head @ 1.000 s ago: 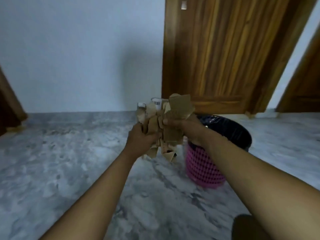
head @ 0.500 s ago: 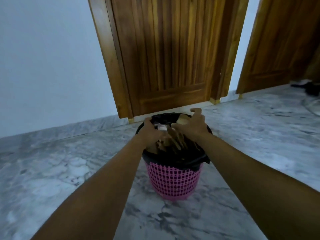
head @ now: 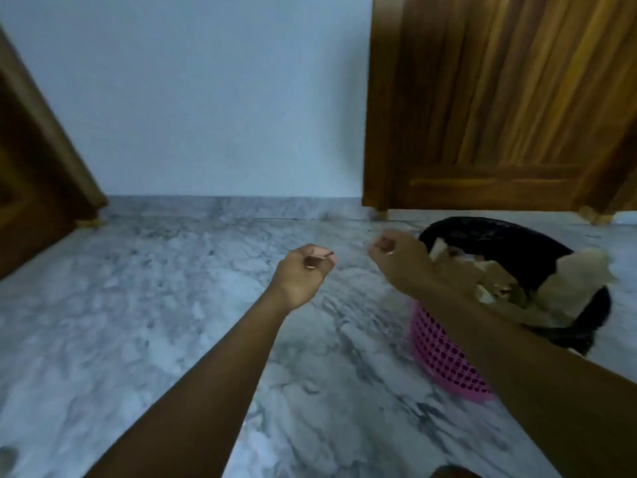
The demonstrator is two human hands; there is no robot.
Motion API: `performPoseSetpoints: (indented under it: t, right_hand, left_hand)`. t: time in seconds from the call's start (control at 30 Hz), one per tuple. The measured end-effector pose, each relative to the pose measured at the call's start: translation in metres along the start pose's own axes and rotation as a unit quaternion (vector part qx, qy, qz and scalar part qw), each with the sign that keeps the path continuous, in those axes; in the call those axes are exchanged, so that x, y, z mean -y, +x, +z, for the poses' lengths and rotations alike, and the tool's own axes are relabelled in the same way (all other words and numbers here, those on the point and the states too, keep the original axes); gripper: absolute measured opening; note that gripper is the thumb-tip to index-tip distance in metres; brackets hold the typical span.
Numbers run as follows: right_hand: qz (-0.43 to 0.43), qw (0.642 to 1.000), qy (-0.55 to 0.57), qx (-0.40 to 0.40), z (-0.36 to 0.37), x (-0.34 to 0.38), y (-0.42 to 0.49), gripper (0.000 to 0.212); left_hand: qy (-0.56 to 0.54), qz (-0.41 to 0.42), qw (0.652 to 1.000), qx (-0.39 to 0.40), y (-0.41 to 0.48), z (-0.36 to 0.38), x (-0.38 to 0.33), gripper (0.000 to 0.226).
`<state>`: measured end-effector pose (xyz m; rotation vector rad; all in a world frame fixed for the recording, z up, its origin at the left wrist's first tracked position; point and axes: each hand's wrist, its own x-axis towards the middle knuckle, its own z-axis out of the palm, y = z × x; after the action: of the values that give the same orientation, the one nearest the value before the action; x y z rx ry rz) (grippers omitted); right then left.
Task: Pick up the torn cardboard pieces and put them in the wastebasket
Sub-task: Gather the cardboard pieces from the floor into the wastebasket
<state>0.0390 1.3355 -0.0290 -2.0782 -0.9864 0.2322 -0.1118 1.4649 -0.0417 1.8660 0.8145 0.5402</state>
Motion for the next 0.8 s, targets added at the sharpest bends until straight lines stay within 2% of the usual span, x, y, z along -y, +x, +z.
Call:
performPoseSetpoints:
  t: [0.07,0.17,0.27,0.37,0.5,0.63,0.8]
  right_hand:
    - [-0.02,0.999,0.014,0.04,0.045,0.03,-0.003,0.019]
    - [-0.087,0.984,0.042,0.151,0.135,0.11,-0.027,0.008]
    - [-0.172,0.946,0.037,0.271,0.216,0.201,-0.077,0.014]
    - [-0.245,0.892,0.036,0.378,0.274,0.286,-0.152,0.008]
    - [-0.337,0.818,0.036,0.465,0.338,0.374,-0.269,0.011]
    - [-0.377,0.758,0.034,0.531,0.398,0.424,-0.383,0.01]
    - [-0.43,0.664,-0.023,0.612,0.454,0.455,-0.514,0.01]
  left_hand:
    - [0.019,-0.021,0.999,-0.032,-0.019,-0.051,0.022,0.02]
    - [0.032,-0.072,0.988,-0.136,-0.08,-0.162,0.063,0.018]
    - [0.041,-0.12,0.964,-0.235,-0.167,-0.261,0.099,0.012]
    - [0.043,-0.165,0.935,-0.311,-0.272,-0.335,0.127,0.005]
    - [0.033,-0.235,0.893,-0.382,-0.414,-0.399,0.157,0.016]
    - [0.017,-0.291,0.855,-0.428,-0.542,-0.442,0.189,0.018]
    - [-0.01,-0.361,0.817,-0.451,-0.684,-0.464,0.223,0.003]
